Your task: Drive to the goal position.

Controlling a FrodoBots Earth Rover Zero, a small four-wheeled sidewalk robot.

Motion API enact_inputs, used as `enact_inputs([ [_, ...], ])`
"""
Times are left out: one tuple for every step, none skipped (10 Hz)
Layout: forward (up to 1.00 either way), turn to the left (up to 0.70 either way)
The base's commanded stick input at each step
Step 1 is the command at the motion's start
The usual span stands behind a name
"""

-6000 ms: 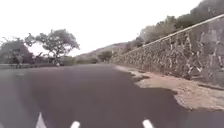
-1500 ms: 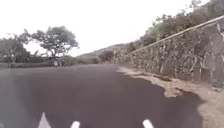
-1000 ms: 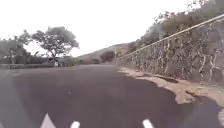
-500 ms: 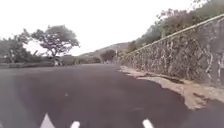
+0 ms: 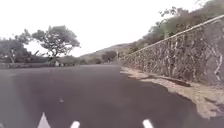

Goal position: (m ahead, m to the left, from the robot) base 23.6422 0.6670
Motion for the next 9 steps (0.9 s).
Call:
enact_inputs([
  [0.50, 0.00],
  [0.50, 0.00],
  [0.50, 0.00],
  [0.50, 0.00],
  [0.50, 0.00],
  [0.50, 0.00],
  [0.50, 0.00],
  [0.50, 0.00],
  [0.50, 0.00],
])
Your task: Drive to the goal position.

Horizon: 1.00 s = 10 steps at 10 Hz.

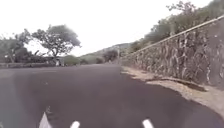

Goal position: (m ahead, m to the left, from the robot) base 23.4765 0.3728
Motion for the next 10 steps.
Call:
enact_inputs([
  [0.50, 0.00],
  [0.50, 0.00],
  [0.50, 0.00],
  [0.50, 0.00],
  [0.50, -0.03],
  [0.50, -0.50],
  [0.50, -0.50],
  [0.50, -0.40],
  [0.50, -0.20],
  [0.50, -0.01],
])
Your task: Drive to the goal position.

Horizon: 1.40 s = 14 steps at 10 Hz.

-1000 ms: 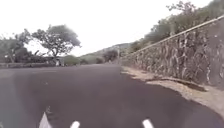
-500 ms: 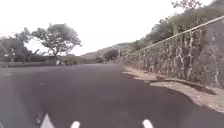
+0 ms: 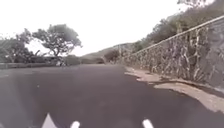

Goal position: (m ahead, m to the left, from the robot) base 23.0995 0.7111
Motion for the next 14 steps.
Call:
enact_inputs([
  [0.50, 0.00],
  [0.50, 0.00],
  [0.50, 0.00],
  [0.50, 0.00],
  [0.50, 0.00],
  [0.50, 0.00],
  [0.50, 0.00],
  [0.50, 0.00],
  [0.50, 0.00],
  [0.50, 0.00],
  [0.50, 0.00],
  [0.50, 0.00],
  [0.50, 0.00],
  [0.50, 0.00],
])
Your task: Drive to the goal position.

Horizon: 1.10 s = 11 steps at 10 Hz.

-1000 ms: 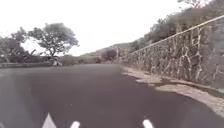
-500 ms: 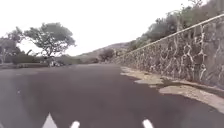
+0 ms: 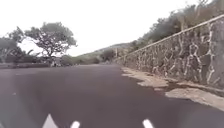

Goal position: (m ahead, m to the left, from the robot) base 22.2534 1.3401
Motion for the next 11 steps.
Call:
enact_inputs([
  [0.50, 0.00],
  [0.50, 0.00],
  [0.50, 0.00],
  [0.50, 0.00],
  [0.50, 0.00],
  [0.50, 0.00],
  [0.50, 0.00],
  [0.50, 0.00],
  [0.50, 0.00],
  [0.50, 0.00],
  [0.50, 0.00],
])
